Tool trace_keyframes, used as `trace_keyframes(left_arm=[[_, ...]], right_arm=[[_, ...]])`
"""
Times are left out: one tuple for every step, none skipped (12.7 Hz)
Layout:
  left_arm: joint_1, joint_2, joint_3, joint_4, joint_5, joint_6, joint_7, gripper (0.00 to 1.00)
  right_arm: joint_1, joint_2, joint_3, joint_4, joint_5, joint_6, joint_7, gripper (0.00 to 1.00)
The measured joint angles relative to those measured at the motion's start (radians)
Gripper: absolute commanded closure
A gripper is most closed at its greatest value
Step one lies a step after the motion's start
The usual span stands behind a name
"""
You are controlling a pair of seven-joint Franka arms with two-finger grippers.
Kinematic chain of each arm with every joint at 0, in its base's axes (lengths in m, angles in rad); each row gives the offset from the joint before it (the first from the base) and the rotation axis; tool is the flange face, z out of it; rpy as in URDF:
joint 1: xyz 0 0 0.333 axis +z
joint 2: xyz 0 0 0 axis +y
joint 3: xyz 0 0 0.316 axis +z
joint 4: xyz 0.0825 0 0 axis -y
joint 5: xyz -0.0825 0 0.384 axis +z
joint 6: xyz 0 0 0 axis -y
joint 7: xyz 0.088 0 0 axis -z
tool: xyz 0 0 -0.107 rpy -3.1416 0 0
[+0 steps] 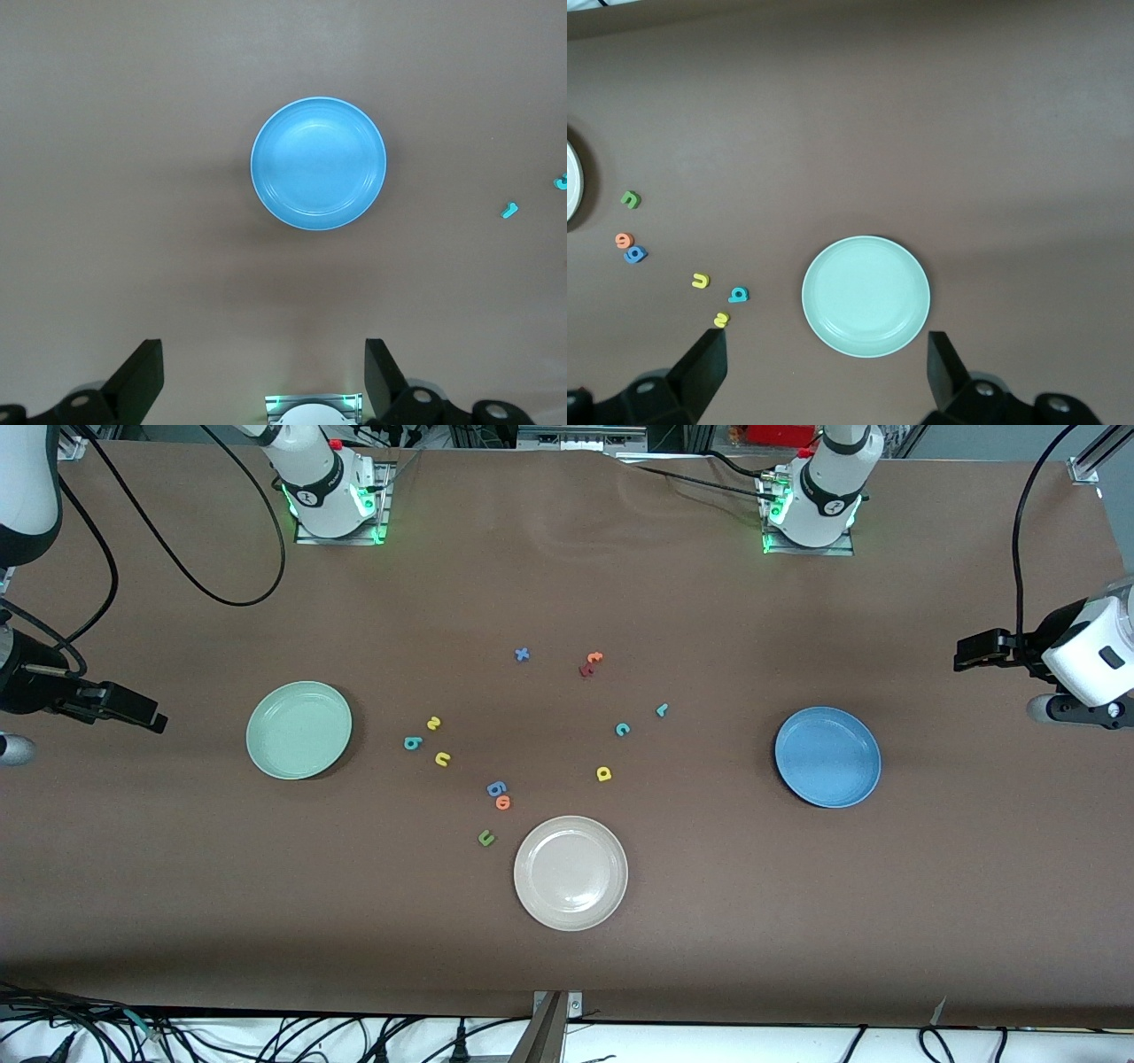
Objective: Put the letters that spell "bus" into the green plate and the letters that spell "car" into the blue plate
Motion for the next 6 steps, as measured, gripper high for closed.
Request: trace_keyframes(left_arm=[[0.0, 0.0, 0.0, 0.0, 0.0, 0.0, 0.0, 0.0], [-0.001, 0.001, -0.001, 0.0, 0.0, 0.0, 0.001, 0.0], [-0.002, 0.002, -0.001, 0.0, 0.0, 0.0, 0.001, 0.0], [-0.003, 0.003, -0.001, 0.0, 0.0, 0.0, 0.001, 0.0], [-0.003, 0.004, -0.001, 0.0, 0.0, 0.0, 0.001, 0.0], [-0.003, 0.004, -0.001, 0.0, 0.0, 0.0, 0.001, 0.0]], right_arm=[[0.0, 0.0, 0.0, 0.0, -0.001, -0.004, 0.0, 0.0], [0.0, 0.0, 0.0, 0.0, -0.007, -0.007, 0.0, 0.0], [0.001, 0.0, 0.0, 0.0, -0.014, -0.008, 0.0, 0.0], [0.001, 0.0, 0.001, 0.0, -0.018, -0.009, -0.001, 0.0], [0.001, 0.0, 0.001, 0.0, -0.018, -0.009, -0.001, 0.0], [0.001, 0.0, 0.001, 0.0, -0.019, -0.009, -0.001, 0.0]])
